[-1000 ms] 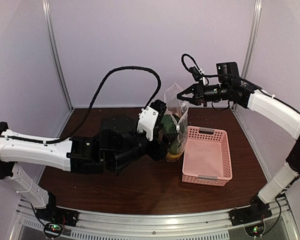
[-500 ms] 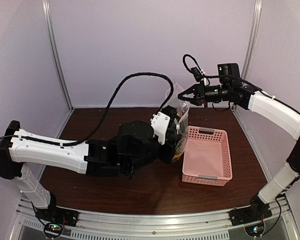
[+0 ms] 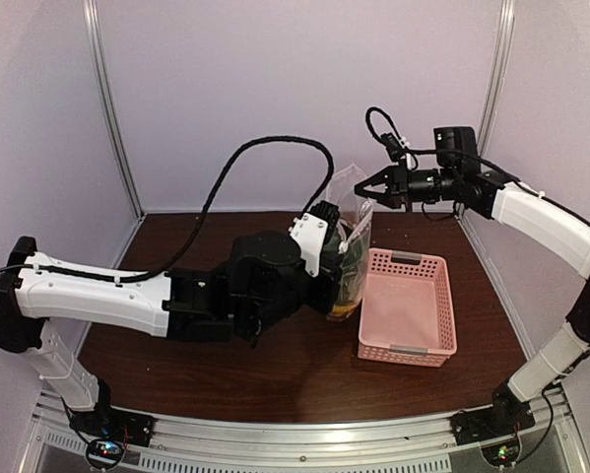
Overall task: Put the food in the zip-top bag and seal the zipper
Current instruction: Hold the zipper from the zipper food storage bag, then zip the zipper on the zipper food storage bag.
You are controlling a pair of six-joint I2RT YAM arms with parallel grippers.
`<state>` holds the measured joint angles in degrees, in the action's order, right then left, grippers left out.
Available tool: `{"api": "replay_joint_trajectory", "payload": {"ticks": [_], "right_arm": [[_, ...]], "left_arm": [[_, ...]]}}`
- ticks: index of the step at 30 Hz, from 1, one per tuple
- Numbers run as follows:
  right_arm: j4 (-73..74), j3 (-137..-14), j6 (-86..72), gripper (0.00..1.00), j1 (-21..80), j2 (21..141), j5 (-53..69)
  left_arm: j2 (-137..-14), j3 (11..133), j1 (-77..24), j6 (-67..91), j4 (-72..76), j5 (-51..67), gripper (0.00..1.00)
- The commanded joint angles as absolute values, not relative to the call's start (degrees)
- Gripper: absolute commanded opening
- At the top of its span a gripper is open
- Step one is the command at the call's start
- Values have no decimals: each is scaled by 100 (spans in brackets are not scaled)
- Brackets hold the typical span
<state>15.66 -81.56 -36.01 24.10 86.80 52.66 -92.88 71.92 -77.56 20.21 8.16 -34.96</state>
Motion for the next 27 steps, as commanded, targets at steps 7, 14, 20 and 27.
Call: {"api": "replay_joint_trajectory", "payload": {"ticks": [7, 14, 20, 27], "right_arm": [[3529, -9529, 12, 61, 1883, 8448, 6233], [4633, -9450, 2461, 67, 2456, 8047, 5778], [4940, -9087, 3159, 65, 3167, 8082, 5940], [4368, -8968, 2332, 62, 3738, 8288, 6134]], "left_arm": [[-8229, 8418, -7268, 121, -2193, -2189, 0], [-8384, 9046, -7216, -945, -3588, -1375, 0], [-8332, 8896, -7216, -993, -3558, -807, 0], [-8351, 9090, -7225, -953, -3549, -742, 0]]}}
